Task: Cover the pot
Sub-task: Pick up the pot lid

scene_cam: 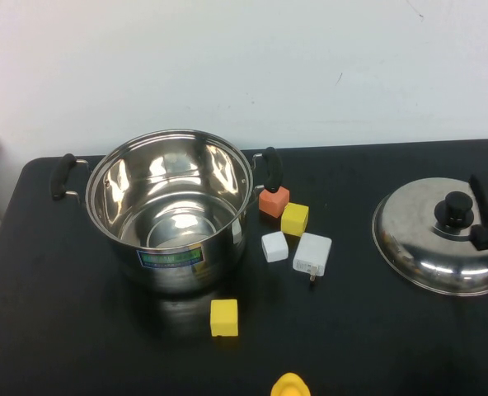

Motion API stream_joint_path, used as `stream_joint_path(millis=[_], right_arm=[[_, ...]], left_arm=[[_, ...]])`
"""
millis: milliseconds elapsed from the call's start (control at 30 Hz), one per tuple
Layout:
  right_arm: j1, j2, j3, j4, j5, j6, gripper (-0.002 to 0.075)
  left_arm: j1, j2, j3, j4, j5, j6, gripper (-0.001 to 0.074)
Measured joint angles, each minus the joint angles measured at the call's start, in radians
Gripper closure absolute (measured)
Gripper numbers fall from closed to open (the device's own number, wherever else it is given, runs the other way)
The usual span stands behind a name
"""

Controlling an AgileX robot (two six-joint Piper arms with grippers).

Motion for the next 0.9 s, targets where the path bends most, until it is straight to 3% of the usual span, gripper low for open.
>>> stream_joint_path(millis=[567,900], right_arm=[[0.002,0.477,-0.325,0.068,-0.007,-0.014,0.0226],[0.002,0.606,-0.372,0.093,-0.054,-0.010,0.0235]], left_arm=[[0.000,0.000,0.000,0.000,0.000,0.000,0.0738],[0.000,0.000,0.000,0.000,0.000,0.002,0.0738]])
